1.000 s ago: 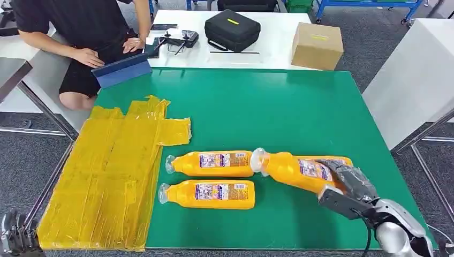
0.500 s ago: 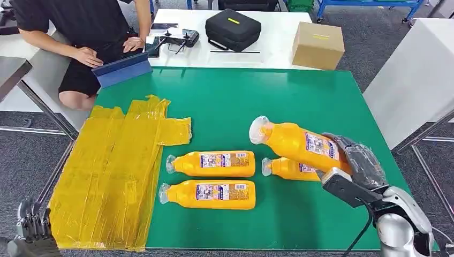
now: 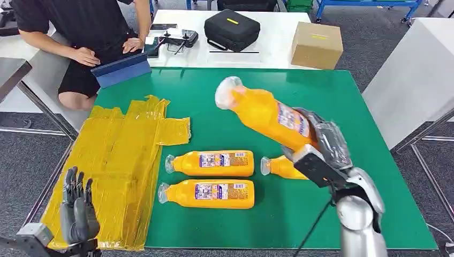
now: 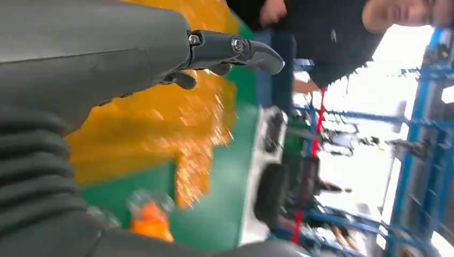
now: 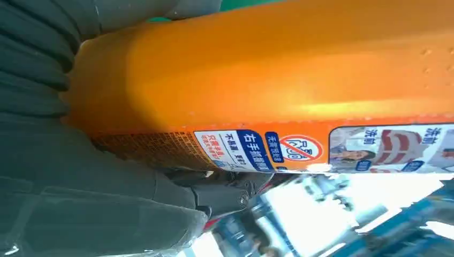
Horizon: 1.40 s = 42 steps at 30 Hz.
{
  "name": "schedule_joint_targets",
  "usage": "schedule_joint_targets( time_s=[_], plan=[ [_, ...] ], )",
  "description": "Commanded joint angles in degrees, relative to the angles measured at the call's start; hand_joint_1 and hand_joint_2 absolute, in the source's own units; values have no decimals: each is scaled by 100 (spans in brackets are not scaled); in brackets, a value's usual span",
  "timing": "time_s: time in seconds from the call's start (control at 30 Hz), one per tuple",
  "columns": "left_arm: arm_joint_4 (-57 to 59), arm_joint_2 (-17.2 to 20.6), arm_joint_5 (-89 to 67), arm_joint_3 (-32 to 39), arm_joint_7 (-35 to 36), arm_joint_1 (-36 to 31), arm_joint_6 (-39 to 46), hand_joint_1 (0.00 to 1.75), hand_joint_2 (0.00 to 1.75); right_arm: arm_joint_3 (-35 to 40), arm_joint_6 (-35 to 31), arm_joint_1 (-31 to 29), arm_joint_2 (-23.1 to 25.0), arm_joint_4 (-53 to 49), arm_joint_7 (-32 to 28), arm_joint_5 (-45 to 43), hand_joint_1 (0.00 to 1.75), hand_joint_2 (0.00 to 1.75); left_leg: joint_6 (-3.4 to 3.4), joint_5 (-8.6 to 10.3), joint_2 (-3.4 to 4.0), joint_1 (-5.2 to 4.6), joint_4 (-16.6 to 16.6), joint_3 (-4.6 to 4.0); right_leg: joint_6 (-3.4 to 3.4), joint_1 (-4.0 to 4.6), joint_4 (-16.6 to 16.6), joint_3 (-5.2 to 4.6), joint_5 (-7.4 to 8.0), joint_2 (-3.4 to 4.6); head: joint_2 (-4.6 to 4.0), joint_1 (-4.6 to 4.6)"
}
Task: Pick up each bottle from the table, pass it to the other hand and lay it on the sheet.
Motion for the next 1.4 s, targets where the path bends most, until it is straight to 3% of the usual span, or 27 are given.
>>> schedule_joint_targets(
  time_s=[0.03,0.23,0.4,0.53,0.97,1.17,1.4],
  plan=[
    [649,732,598,-1604,102,-584,170,0,175,2858,-761,-2097,217,3323,67,-880,169,175,-30,0,77,2,-6,16,-17,1,0,-11,21,73,0,0],
    [234,716,734,-2294,339,-605,149,0,175,3321,-875,-2016,350,3304,523,-1209,168,175,-17,11,11,3,2,-3,-4,2,3,-10,5,9,0,-2],
    [24,784,858,-2603,530,-709,290,0,175,3429,-805,-2146,471,3800,663,-1338,173,175,-22,11,8,5,3,-27,-7,2,2,-30,5,7,0,0],
    [-339,785,1164,-2662,608,-532,234,0,175,3565,-831,-2142,545,4191,587,-1366,173,175,-25,9,19,5,2,-26,-10,1,2,-31,6,18,0,0],
    [-425,598,1645,-2668,898,-639,-16,0,175,3735,-912,-1904,478,3919,609,-1381,171,175,-34,7,4,9,6,-26,-15,5,1,-28,1,1,0,-2],
    [190,407,2304,-2879,1172,-1085,-75,0,175,4016,-1208,-2179,769,4205,802,-1124,173,175,-23,14,-3,2,3,-35,-8,-2,4,-40,4,-4,0,-2],
    [361,473,2636,-2897,1257,-1276,132,0,175,4363,-1452,-2563,1085,4726,1041,-847,175,175,-27,11,11,3,3,-29,-11,0,5,-37,5,9,0,-2]
  ],
)
